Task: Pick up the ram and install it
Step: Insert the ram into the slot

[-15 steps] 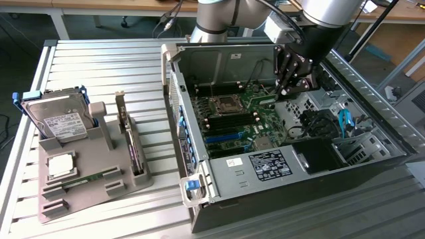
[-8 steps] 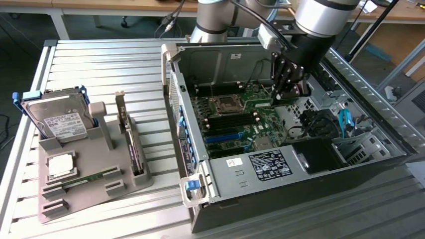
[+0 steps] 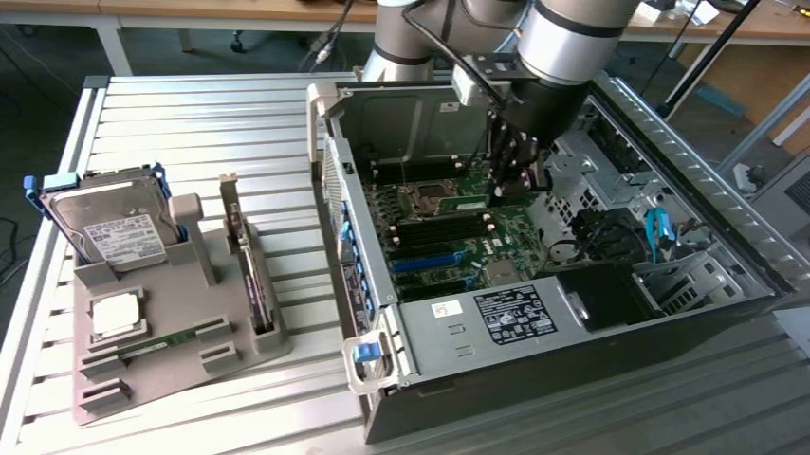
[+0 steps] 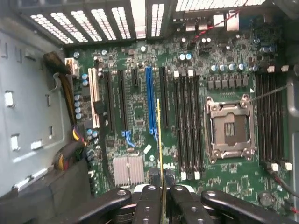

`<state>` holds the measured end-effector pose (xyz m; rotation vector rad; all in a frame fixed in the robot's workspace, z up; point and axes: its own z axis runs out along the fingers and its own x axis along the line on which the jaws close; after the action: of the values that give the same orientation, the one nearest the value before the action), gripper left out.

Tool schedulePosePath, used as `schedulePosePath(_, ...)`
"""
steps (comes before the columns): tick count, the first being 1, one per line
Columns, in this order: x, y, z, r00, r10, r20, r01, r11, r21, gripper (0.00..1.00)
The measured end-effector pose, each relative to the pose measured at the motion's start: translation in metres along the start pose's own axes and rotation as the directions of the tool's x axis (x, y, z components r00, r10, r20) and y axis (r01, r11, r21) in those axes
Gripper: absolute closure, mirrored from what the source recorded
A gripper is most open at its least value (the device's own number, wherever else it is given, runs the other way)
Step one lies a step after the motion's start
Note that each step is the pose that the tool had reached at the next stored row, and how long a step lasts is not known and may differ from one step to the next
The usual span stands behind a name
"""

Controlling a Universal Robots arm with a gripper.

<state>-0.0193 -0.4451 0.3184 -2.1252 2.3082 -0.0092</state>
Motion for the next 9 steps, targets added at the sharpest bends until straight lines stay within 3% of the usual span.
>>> schedulePosePath(2,-0.003,0.014,0.0067,1.0,-0.001,0.0003,0.001,1.0,0.0017,0.86)
schedulePosePath(4,-0.007,0.022,0.0123,1.0,-0.001,0.0002,0.001,1.0,0.003,0.86)
schedulePosePath(9,-0.018,0.0247,0.023,1.0,-0.005,0.0005,0.005,1.0,0.004,0.86)
